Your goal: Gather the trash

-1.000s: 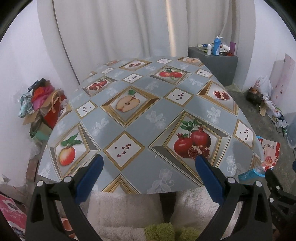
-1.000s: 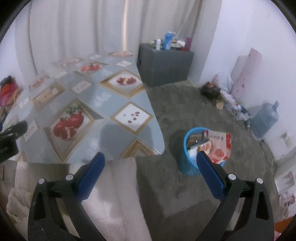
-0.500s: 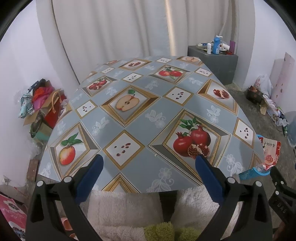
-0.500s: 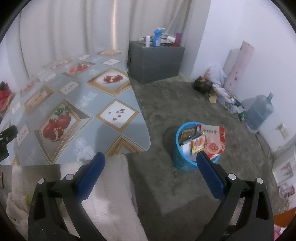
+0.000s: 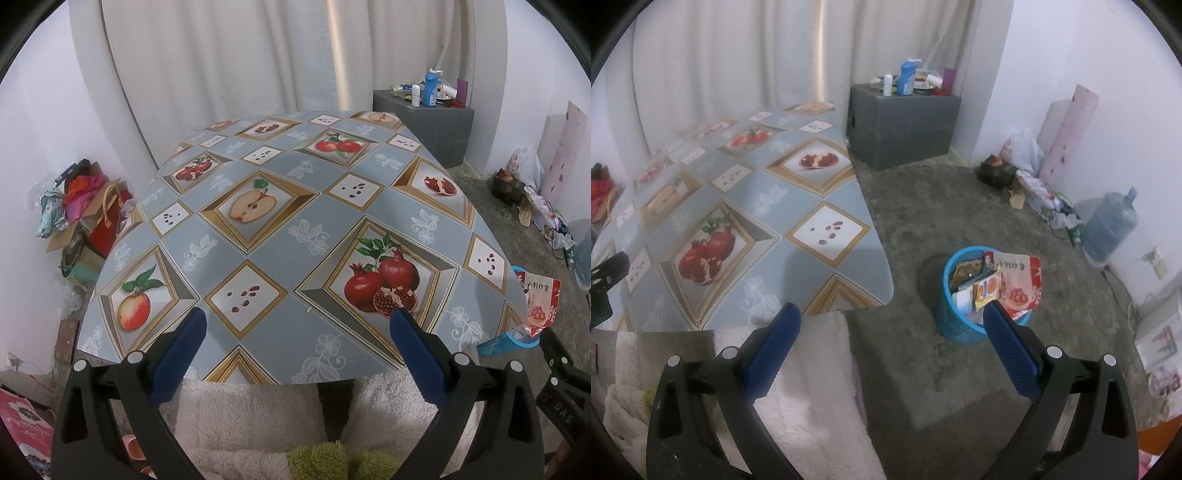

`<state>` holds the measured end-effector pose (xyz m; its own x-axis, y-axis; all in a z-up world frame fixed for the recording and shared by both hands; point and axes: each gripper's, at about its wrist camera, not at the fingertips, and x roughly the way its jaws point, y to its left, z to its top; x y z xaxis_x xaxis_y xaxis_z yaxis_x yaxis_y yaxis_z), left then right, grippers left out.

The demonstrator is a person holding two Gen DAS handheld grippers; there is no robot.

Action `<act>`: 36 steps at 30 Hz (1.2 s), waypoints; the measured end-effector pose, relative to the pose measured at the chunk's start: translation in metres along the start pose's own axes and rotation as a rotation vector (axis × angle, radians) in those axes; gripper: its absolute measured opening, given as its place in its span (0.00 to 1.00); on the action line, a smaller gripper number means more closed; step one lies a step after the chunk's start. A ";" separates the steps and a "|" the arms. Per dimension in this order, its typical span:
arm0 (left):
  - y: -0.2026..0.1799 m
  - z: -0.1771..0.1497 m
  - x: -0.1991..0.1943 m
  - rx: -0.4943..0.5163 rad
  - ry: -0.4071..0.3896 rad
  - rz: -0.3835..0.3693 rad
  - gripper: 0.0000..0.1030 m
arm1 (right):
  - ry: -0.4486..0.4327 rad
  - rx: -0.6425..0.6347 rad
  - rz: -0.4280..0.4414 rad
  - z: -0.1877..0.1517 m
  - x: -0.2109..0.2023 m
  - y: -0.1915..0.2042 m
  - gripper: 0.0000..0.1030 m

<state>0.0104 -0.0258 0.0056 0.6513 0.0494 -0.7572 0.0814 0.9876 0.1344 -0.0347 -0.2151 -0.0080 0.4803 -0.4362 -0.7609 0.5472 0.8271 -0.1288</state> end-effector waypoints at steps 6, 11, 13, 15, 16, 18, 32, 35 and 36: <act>0.001 0.000 0.000 -0.002 -0.001 0.001 0.95 | -0.005 -0.006 0.002 0.004 -0.002 0.003 0.92; 0.001 0.001 0.000 -0.001 0.000 0.001 0.95 | -0.007 -0.003 0.004 0.006 -0.002 0.004 0.92; 0.001 0.001 -0.001 -0.001 -0.001 0.001 0.95 | -0.007 -0.006 0.004 0.006 -0.002 0.004 0.92; 0.001 0.001 -0.001 -0.001 0.000 0.000 0.95 | -0.008 -0.007 0.004 0.007 -0.002 0.005 0.92; 0.001 0.001 -0.001 0.000 -0.001 0.000 0.95 | -0.006 -0.006 0.004 0.006 -0.002 0.004 0.92; 0.002 0.001 -0.001 0.000 -0.001 0.001 0.95 | -0.007 -0.005 0.004 0.006 -0.002 0.004 0.92; 0.001 0.000 -0.001 0.002 -0.001 0.002 0.95 | -0.007 -0.004 0.005 0.006 -0.002 0.004 0.92; 0.001 0.001 -0.001 0.001 -0.001 0.002 0.95 | -0.008 -0.005 0.006 0.006 -0.001 0.003 0.92; 0.001 0.000 -0.001 0.002 -0.002 0.001 0.95 | -0.008 -0.006 0.006 0.008 -0.002 0.004 0.92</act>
<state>0.0097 -0.0252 0.0070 0.6527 0.0505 -0.7559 0.0821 0.9872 0.1368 -0.0282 -0.2140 -0.0021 0.4891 -0.4338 -0.7567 0.5397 0.8321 -0.1281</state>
